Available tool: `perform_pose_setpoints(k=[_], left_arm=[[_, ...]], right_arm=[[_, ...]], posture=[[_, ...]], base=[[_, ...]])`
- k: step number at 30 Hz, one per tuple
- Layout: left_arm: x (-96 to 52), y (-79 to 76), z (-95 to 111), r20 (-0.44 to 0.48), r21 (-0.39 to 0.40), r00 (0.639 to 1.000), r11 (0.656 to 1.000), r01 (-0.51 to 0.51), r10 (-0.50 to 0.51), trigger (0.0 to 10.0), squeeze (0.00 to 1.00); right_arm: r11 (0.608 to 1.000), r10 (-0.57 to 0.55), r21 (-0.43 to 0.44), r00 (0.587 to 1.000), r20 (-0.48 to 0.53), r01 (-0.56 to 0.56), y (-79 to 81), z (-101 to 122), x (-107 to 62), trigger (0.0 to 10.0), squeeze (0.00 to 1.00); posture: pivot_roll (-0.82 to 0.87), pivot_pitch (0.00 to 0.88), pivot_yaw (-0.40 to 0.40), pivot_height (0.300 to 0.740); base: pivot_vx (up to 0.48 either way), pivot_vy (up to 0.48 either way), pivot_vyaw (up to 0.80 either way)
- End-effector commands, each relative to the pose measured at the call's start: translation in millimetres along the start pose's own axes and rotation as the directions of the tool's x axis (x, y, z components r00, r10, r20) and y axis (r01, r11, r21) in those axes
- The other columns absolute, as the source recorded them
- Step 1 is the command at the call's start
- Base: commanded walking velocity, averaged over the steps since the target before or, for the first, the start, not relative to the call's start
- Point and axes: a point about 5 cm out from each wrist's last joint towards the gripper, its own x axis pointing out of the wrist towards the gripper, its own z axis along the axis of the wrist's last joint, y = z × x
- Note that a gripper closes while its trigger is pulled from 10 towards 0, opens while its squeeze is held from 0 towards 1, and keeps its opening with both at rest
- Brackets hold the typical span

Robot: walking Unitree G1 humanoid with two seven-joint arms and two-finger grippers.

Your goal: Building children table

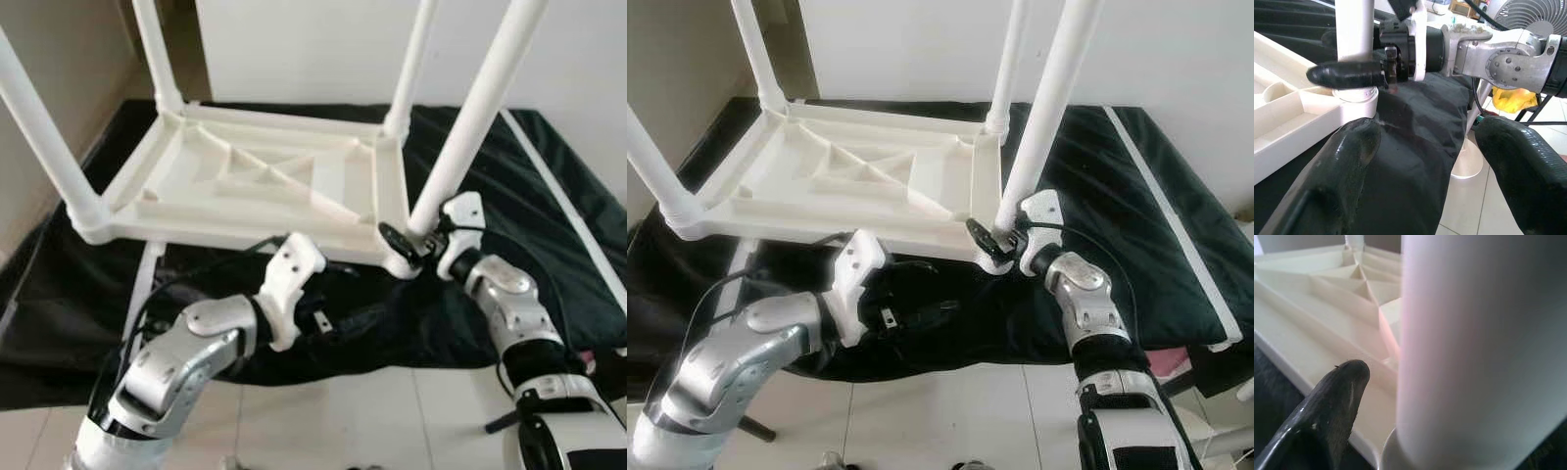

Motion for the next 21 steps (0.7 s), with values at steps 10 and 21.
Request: perform_pose_setpoints(k=[10, 21], left_arm=[[-0.3, 0.5, 0, -0.006, 0.004, 1.0, 1.0, 0.005, -0.005, 10.0, 0.0], [0.3, -1.4, 0, -0.005, -0.003, 1.0, 1.0, 0.015, -0.015, 10.0, 0.0]], right_arm=[[1.0, -0.005, -0.014, 0.999, -0.036, 0.005, -4.5, -9, -2.9, 0.0, 0.0], [0.997, -0.07, 0.037, 0.996, -0.054, 0.072, -7.5, -16, -5.6, 10.0, 0.0]], posture=[[0.02, 0.104, -0.029, 0.74], [0.01, 0.11, -0.026, 0.74]], base=[[0.0, 0.0, 0.0], [0.0, 0.0, 0.0]])
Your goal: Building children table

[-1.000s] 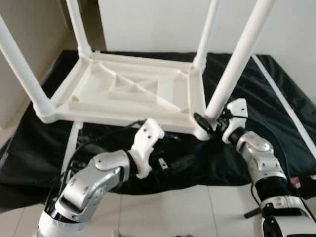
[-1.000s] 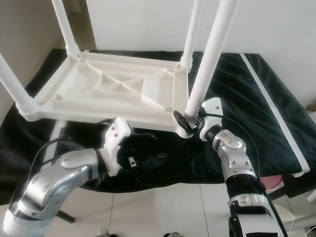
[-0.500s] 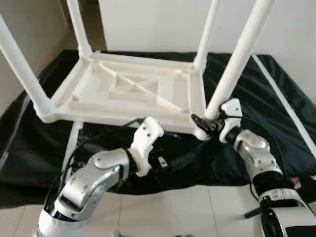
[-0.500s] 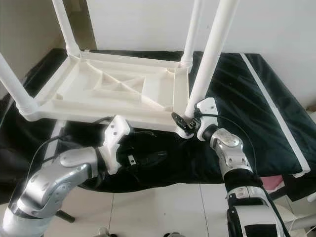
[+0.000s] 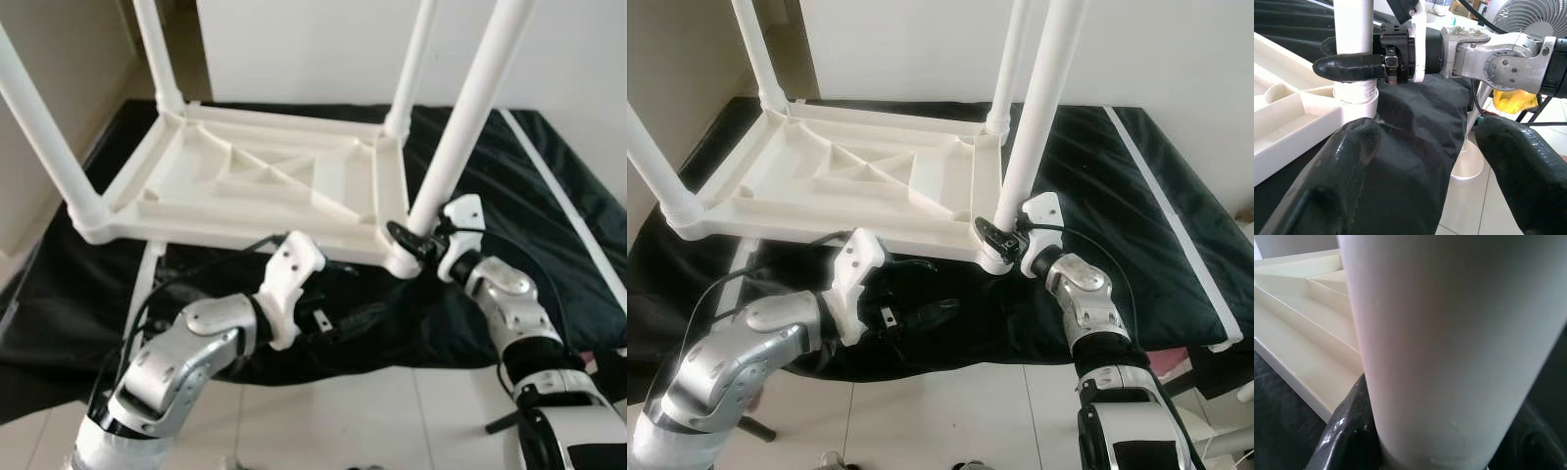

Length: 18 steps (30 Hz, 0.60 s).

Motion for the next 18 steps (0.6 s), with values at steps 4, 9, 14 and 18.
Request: perform_pose_setpoints(k=[4, 9, 14, 18], left_arm=[[0.2, -1.6, -1, -0.008, -0.002, 1.0, 1.0, 0.018, -0.018, 10.0, 0.0], [0.1, -1.6, -1, -0.009, -0.002, 1.0, 1.0, 0.02, -0.02, 10.0, 0.0], [0.3, -1.5, -1, -0.009, -0.003, 1.0, 1.0, 0.022, -0.022, 10.0, 0.0], [0.6, -1.2, -1, -0.009, -0.001, 1.0, 1.0, 0.023, -0.023, 10.0, 0.0]], right_arm=[[0.997, -0.049, 0.053, 0.997, -0.059, 0.052, -1.3, -17, -6.3, 10.0, 0.0], [0.985, -0.1, 0.136, 0.993, -0.063, 0.107, -3.2, -22, -8.4, 10.0, 0.0], [0.97, -0.134, 0.194, 0.989, -0.065, 0.144, -3.8, -25, -9.2, 10.0, 0.0], [0.971, -0.128, 0.195, 0.99, -0.063, 0.138, -1.0, -25, -8.1, 10.0, 0.0]], posture=[[0.01, 0.109, -0.024, 0.74], [0.01, 0.109, -0.022, 0.74], [0.01, 0.11, -0.02, 0.74], [0.01, 0.11, -0.019, 0.74]], base=[[0.0, 0.0, 0.0], [0.0, 0.0, 0.0], [0.0, 0.0, 0.0], [0.0, 0.0, 0.0]])
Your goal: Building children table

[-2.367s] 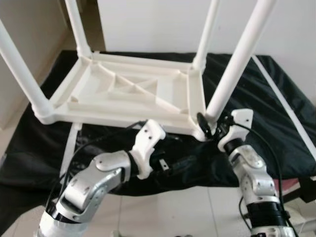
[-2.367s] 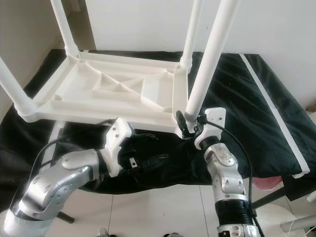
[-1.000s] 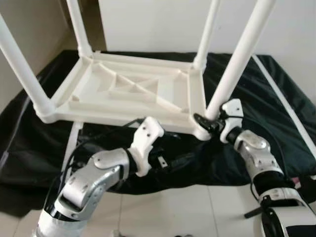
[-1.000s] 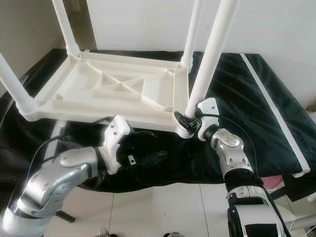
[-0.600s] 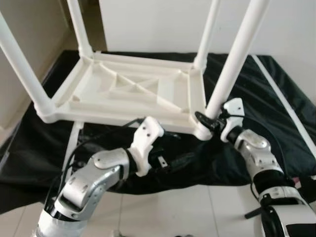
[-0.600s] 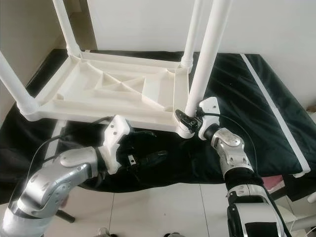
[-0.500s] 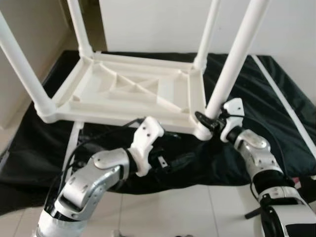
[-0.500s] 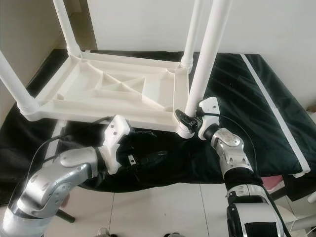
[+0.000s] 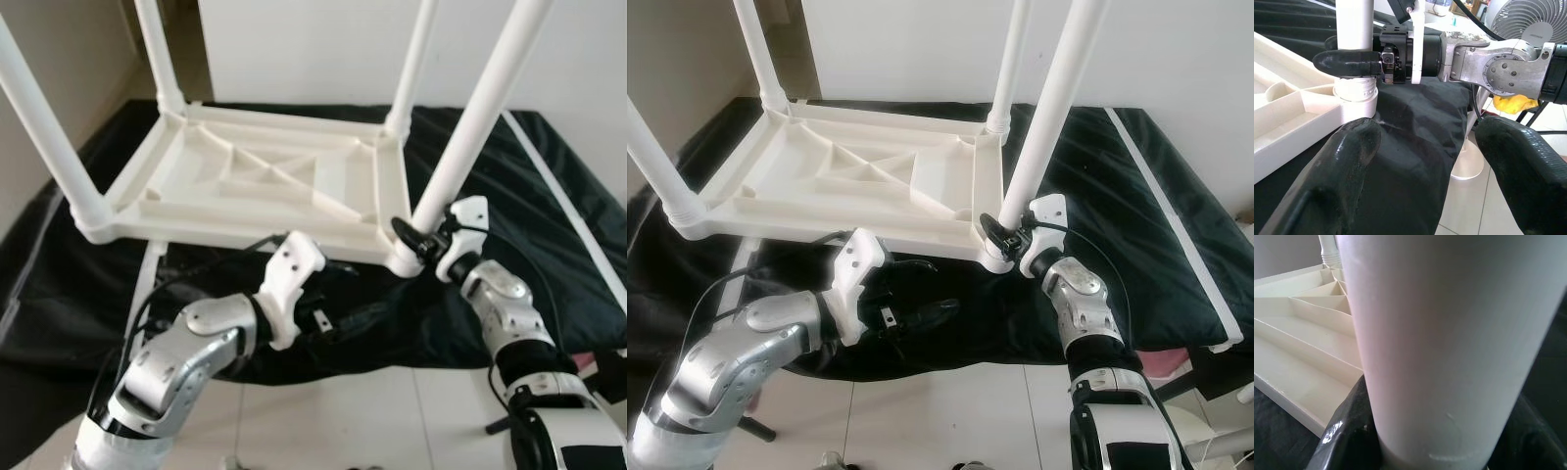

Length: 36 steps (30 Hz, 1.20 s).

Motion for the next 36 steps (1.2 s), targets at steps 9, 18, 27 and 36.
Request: perform_pose_setpoints(k=[9, 18, 27, 36], left_arm=[[0.8, -2.2, -1, -0.009, -0.001, 1.0, 1.0, 0.026, -0.026, 10.0, 0.0], [1.8, 0.0, 0, -0.002, 0.007, 1.0, 1.0, 0.019, -0.019, 10.0, 0.0], [4.3, 0.2, -1, 0.002, 0.006, 1.0, 1.0, 0.02, -0.02, 10.0, 0.0], [3.3, 0.7, -1, -0.004, 0.008, 1.0, 1.0, 0.023, -0.022, 10.0, 0.0]], right_arm=[[0.992, -0.093, 0.083, 0.994, -0.056, 0.097, 5.0, -19, -4.3, 10.0, 0.0], [0.895, -0.408, 0.145, 0.906, -0.11, 0.421, 29.8, -29, -1.7, 10.0, 0.0], [0.749, -0.617, 0.203, 0.776, -0.133, 0.63, 61.9, -33, -9.5, 10.0, 0.0], [0.775, -0.583, 0.223, 0.805, -0.107, 0.591, 69.2, -24, -8.9, 10.0, 0.0]], posture=[[0.01, 0.101, -0.024, 0.74], [0.0, 0.088, -0.03, 0.74], [-0.01, 0.084, -0.034, 0.74], [0.0, 0.091, -0.032, 0.74]], base=[[0.0, 0.0, 0.0], [0.0, 0.0, 0.0], [0.0, 0.0, 0.0], [0.0, 0.0, 0.0]])
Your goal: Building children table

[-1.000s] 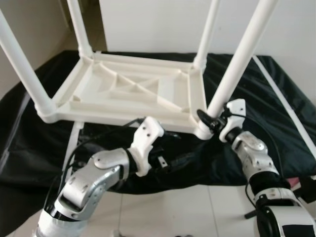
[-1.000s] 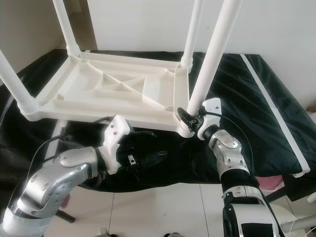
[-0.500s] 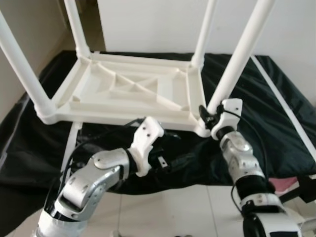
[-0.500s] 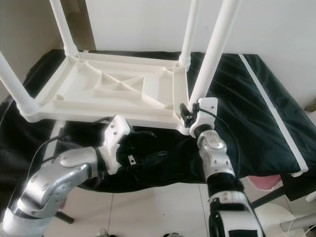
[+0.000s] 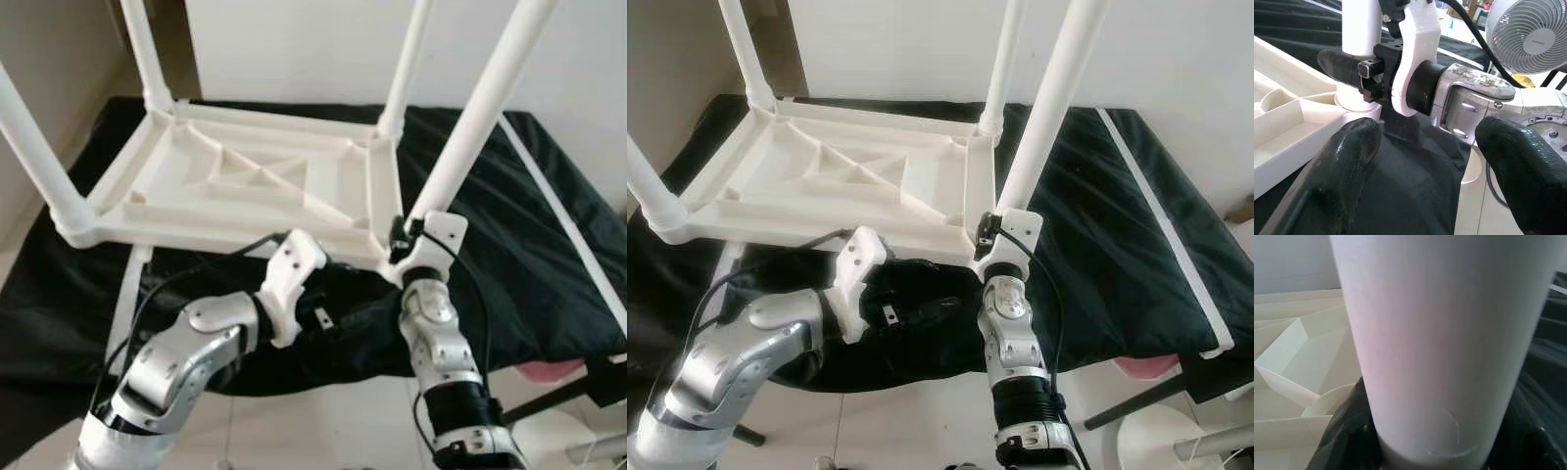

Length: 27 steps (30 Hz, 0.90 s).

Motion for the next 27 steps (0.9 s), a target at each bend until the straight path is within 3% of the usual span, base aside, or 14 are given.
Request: perform_pose_setpoints(k=[1, 7, 8, 10, 11, 21, 24, 25, 27], left_arm=[[0.6, -1.3, 0, -0.001, 0.013, 1.0, 1.0, 0.022, -0.022, 10.0, 0.0], [-0.8, -1.4, -1, -0.002, 0.01, 1.0, 1.0, 0.013, -0.013, 10.0, 0.0], [-0.8, -1.5, -1, -0.002, 0.01, 1.0, 1.0, 0.013, -0.013, 10.0, 0.0], [-0.7, -1.6, -1, -0.001, 0.009, 1.0, 1.0, 0.013, -0.013, 10.0, 0.0], [-0.5, -1.7, -1, -0.001, 0.01, 1.0, 1.0, 0.011, -0.011, 10.0, 0.0], [-0.1, -0.5, 0, 0.0, 0.014, 1.0, 1.0, 0.015, -0.015, 10.0, 0.0], [-2.0, 3.4, -1, -0.013, 0.028, 1.0, 1.0, 0.004, -0.003, 10.0, 0.0], [-2.4, 4.3, 0, -0.014, 0.03, 1.0, 1.0, 0.001, -0.001, 10.0, 0.0], [-2.6, 4.6, 0, -0.013, 0.03, 1.0, 1.0, 0.0, 0.001, 10.0, 0.0]], right_arm=[[0.997, -0.044, 0.057, 0.992, -0.116, 0.051, -7.6, -22, -9.3, 10.0, 0.0], [0.999, -0.024, 0.035, 0.997, -0.076, 0.027, -7.3, -15, -10.8, 10.0, 0.0], [0.999, -0.025, 0.033, 0.997, -0.07, 0.027, -7.8, -14, -10.7, 10.0, 0.45], [0.999, -0.021, 0.037, 0.998, -0.059, 0.023, -8.4, -12, -10.2, 10.0, 0.45], [0.999, -0.006, 0.052, 0.999, -0.042, 0.008, -9.0, -9, -9.7, 10.0, 1.0], [0.996, 0.077, 0.052, 0.997, 0.014, -0.077, -15.6, 5, -7.5, 10.0, 1.0], [0.992, 0.13, 0.001, 0.991, 0.032, -0.13, -23.3, 11, -7.9, 10.0, 1.0], [0.989, 0.149, -0.015, 0.988, 0.038, -0.149, -24.4, 12, -7.7, 10.0, 0.68], [0.987, 0.16, -0.023, 0.986, 0.041, -0.159, -24.6, 12, -7.6, 10.0, 0.68]], posture=[[0.0, 0.092, -0.031, 0.74], [0.0, 0.096, -0.033, 0.74], [0.0, 0.098, -0.032, 0.74], [0.0, 0.098, -0.032, 0.74], [0.0, 0.097, -0.033, 0.74], [0.0, 0.098, -0.028, 0.74], [0.01, 0.101, -0.024, 0.74], [0.01, 0.104, -0.024, 0.74], [0.01, 0.104, -0.024, 0.74]], base=[[0.0, 0.0, 0.0], [0.0, 0.0, 0.0], [0.0, 0.0, 0.0], [0.0, 0.0, 0.0], [0.0, 0.0, 0.0], [0.0, 0.0, 0.0], [0.0, 0.0, 0.0], [0.0, 0.0, 0.0], [0.0, 0.0, 0.0]])
